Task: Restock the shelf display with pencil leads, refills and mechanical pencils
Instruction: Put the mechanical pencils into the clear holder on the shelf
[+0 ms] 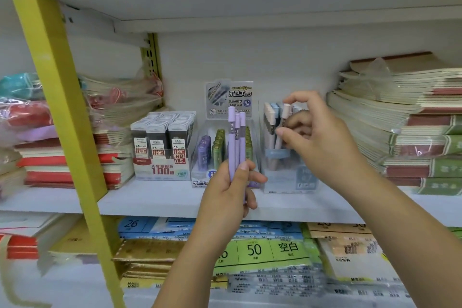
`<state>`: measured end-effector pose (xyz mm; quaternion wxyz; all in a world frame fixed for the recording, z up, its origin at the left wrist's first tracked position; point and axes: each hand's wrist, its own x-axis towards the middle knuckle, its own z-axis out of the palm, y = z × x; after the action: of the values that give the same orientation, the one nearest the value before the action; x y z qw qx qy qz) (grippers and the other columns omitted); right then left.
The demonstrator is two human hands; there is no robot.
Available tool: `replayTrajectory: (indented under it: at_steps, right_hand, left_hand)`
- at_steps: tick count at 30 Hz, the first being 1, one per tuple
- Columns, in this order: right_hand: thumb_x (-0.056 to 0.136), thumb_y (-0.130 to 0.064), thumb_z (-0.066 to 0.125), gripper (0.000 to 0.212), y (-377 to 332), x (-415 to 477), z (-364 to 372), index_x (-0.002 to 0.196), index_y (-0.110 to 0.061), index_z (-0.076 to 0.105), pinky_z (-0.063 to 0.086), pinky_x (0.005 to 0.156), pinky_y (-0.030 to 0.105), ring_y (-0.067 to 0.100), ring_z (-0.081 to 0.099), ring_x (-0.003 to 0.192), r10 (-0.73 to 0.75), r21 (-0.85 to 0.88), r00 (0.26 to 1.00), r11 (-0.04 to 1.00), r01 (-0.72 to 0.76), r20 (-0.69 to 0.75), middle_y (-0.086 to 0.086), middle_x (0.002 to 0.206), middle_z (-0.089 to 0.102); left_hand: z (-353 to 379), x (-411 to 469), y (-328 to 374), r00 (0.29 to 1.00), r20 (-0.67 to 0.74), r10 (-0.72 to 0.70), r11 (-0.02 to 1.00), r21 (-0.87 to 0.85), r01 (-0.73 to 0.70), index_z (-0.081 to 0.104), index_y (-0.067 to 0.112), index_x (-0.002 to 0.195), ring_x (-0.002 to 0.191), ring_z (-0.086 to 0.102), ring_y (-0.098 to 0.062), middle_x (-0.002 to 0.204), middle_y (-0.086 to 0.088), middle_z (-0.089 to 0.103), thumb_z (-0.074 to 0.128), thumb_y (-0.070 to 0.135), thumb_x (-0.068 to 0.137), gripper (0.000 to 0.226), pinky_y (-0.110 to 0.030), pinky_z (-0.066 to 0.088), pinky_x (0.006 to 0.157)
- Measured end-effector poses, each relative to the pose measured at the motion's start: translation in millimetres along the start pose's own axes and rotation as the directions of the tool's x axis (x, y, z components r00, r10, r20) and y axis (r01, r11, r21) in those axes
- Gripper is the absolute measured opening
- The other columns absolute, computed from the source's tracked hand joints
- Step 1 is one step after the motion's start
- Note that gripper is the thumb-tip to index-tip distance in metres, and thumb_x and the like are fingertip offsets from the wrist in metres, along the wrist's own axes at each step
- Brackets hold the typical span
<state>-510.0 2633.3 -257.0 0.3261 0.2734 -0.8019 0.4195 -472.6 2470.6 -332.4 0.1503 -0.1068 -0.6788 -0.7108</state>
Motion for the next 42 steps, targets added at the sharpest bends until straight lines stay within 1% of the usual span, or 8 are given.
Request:
replayTrajectory:
  at_steps: [4,9,13,15,20,24,29,42]
  right_hand:
    - [0.087,-0.019,0.069,0.037,3.7,0.8,5.6,0.107,-0.043,0.049,0.05,0.066,0.016,0.002,0.062,0.073,-0.002,-0.034,1.0,0.999,0.003,0.009,-0.009,0.079,0.065]
    - [0.087,-0.018,0.069,0.027,5.8,2.0,12.6,0.11,-0.032,0.063,0.05,0.068,0.024,0.006,0.057,0.071,-0.022,-0.154,0.999,0.988,0.018,-0.027,-0.011,0.078,0.06]
    - [0.091,-0.019,0.063,0.021,-0.8,2.4,8.7,0.111,-0.025,0.066,0.039,0.068,0.006,0.001,0.053,0.075,-0.092,-0.21,0.985,0.976,0.061,-0.143,-0.011,0.087,0.053]
    - [0.093,-0.024,0.06,0.019,-7.8,1.2,5.7,0.111,-0.028,0.065,0.039,0.067,0.005,0.001,0.055,0.077,-0.063,-0.096,0.986,0.994,0.048,-0.156,-0.013,0.087,0.057]
    - [0.091,-0.018,0.065,0.026,-21.7,-0.7,2.1,0.112,-0.032,0.063,0.049,0.068,0.02,0.012,0.063,0.074,0.074,0.349,0.992,0.931,-0.106,0.104,-0.005,0.077,0.071]
    - [0.09,-0.013,0.063,0.023,-18.9,5.0,-16.0,0.1,-0.033,0.059,0.047,0.055,0.017,0.007,0.064,0.063,0.14,0.465,0.977,0.884,-0.052,-0.158,0.002,0.072,0.069]
    - [0.091,-0.016,0.057,0.027,-7.3,11.4,-43.7,0.097,-0.041,0.05,0.048,0.058,0.021,0.015,0.062,0.071,0.009,0.299,0.924,0.947,0.115,-0.383,0.001,0.077,0.065]
    - [0.092,-0.024,0.061,0.017,28.2,6.1,-11.3,0.097,-0.037,0.052,0.04,0.061,0.007,-0.002,0.057,0.078,-0.023,-0.089,0.988,0.996,0.009,-0.152,-0.012,0.082,0.063]
  left_hand:
    - [-1.0,0.1,-0.6,1.0,0.005,-0.007,1.0,0.0,0.007,0.062,0.029,0.102,0.049,0.048,-0.006,0.086,0.004,0.075,0.042,0.036,0.105,0.021,-0.017,0.038,0.044]
    - [-0.8,-3.3,3.5,0.997,0.064,-0.03,0.996,-0.083,0.036,0.068,0.032,0.101,0.048,0.04,-0.007,0.077,0.004,0.068,0.045,0.038,0.103,0.024,-0.017,0.033,0.045]
    - [0.4,-4.4,9.9,0.991,0.127,-0.03,0.987,-0.152,0.05,0.07,0.029,0.104,0.049,0.039,-0.007,0.075,0.003,0.064,0.045,0.038,0.103,0.026,-0.017,0.03,0.045]
    - [1.7,-5.3,14.1,0.986,0.164,-0.017,0.987,-0.156,0.043,0.071,0.031,0.102,0.05,0.039,-0.007,0.075,0.003,0.064,0.046,0.04,0.101,0.026,-0.017,0.03,0.046]
    - [8.2,-5.9,19.4,0.973,0.23,-0.01,0.99,-0.132,0.042,0.071,0.033,0.101,0.052,0.044,-0.008,0.078,0.003,0.066,0.049,0.046,0.096,0.027,-0.016,0.033,0.047]
    - [9.6,-3.1,16.9,0.992,0.123,-0.01,0.995,-0.097,0.022,0.072,0.034,0.096,0.054,0.047,-0.007,0.081,0.002,0.071,0.048,0.042,0.1,0.026,-0.017,0.035,0.046]
    - [2.2,4.6,14.1,1.0,0.026,0.007,0.997,-0.077,-0.005,0.072,0.039,0.096,0.046,0.033,-0.004,0.066,0.006,0.055,0.046,0.04,0.101,0.027,-0.016,0.03,0.042]
    - [7.5,6.5,7.2,0.998,0.055,0.001,1.0,-0.017,0.0,0.068,0.051,0.104,0.046,0.032,-0.003,0.064,0.009,0.046,0.045,0.042,0.102,0.025,-0.017,0.03,0.043]
